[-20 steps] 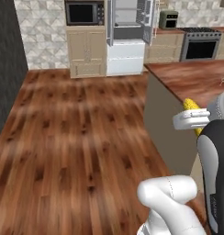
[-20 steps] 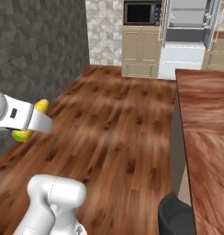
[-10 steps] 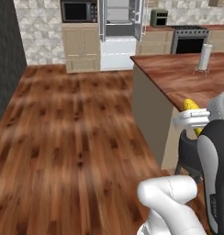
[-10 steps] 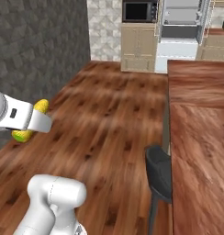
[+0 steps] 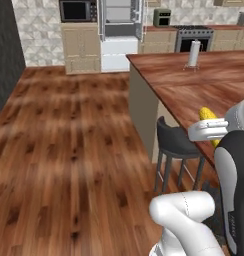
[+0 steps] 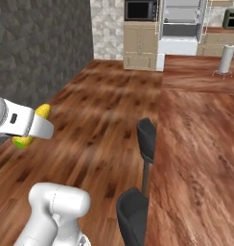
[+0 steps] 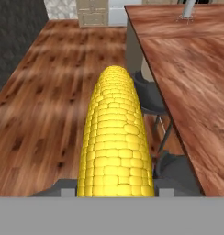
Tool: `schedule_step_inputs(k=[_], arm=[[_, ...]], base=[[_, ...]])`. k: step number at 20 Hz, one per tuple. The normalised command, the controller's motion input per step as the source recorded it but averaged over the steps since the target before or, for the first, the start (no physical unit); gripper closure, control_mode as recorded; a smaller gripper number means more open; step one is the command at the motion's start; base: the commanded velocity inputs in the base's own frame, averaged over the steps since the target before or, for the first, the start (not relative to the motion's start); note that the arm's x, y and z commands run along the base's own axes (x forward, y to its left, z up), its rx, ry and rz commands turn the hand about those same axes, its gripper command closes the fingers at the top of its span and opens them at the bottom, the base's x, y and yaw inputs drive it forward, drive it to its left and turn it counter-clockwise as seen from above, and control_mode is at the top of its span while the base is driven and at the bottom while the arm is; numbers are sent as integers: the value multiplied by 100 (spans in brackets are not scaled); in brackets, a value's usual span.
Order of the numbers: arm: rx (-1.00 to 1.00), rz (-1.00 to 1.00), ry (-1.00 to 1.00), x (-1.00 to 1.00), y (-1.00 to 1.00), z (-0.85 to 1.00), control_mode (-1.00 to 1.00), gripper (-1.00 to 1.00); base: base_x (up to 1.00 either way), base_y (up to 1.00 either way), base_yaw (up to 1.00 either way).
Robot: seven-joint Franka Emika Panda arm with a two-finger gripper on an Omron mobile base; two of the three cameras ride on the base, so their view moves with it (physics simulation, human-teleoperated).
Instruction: Gather the corn and mushroom from the fridge and place them on a tray on the dining counter. Then gather the chicken drumstick and fish from the fridge and place them on the other tray.
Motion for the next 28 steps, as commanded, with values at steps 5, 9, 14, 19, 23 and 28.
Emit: schedule_step_inputs(k=[5,9,14,19,23,28], arm=[[0,0,0,0,0,0,100,100],[0,0,0,0,0,0,100,100],[0,0,0,0,0,0,100,100],[0,0,0,0,0,0,100,100],[0,0,0,0,0,0,100,100],[0,0,0,0,0,0,100,100]], base=[[-100,-49,0],[-100,-50,0],[-100,-32,0],[-100,12,-4],[-100,41,-10],[-100,14,-5]])
